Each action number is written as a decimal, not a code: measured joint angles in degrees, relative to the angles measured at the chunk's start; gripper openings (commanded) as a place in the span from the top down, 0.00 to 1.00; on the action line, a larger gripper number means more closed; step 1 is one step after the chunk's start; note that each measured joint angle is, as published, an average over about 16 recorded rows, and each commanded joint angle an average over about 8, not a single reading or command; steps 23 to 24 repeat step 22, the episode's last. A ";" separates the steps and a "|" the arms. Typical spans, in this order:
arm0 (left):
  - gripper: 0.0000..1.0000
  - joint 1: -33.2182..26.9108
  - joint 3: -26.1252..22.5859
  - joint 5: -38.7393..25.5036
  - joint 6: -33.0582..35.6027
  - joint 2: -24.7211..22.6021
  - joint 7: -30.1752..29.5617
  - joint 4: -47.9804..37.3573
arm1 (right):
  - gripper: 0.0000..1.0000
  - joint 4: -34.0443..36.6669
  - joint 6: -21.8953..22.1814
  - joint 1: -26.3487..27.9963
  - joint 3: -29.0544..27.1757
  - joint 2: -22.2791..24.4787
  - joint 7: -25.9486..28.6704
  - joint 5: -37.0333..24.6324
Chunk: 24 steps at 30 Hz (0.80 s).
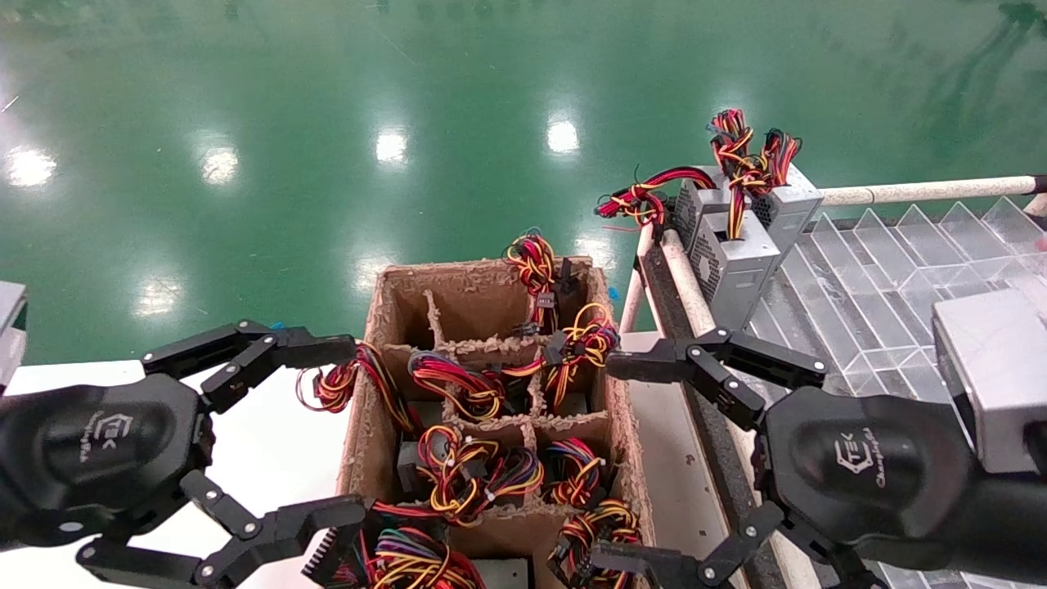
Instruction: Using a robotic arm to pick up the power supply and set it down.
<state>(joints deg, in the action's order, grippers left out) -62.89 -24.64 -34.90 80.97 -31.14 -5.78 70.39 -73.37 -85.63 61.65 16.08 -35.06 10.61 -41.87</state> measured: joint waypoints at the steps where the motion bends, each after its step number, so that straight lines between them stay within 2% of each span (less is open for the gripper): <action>1: 0.00 0.00 0.00 0.00 0.00 0.00 0.00 0.00 | 0.00 0.01 0.00 0.01 0.00 0.00 0.00 0.00; 24: 0.00 0.00 0.00 0.00 0.00 0.00 0.00 0.00 | 0.00 0.10 0.06 0.06 0.07 -0.06 -0.06 0.05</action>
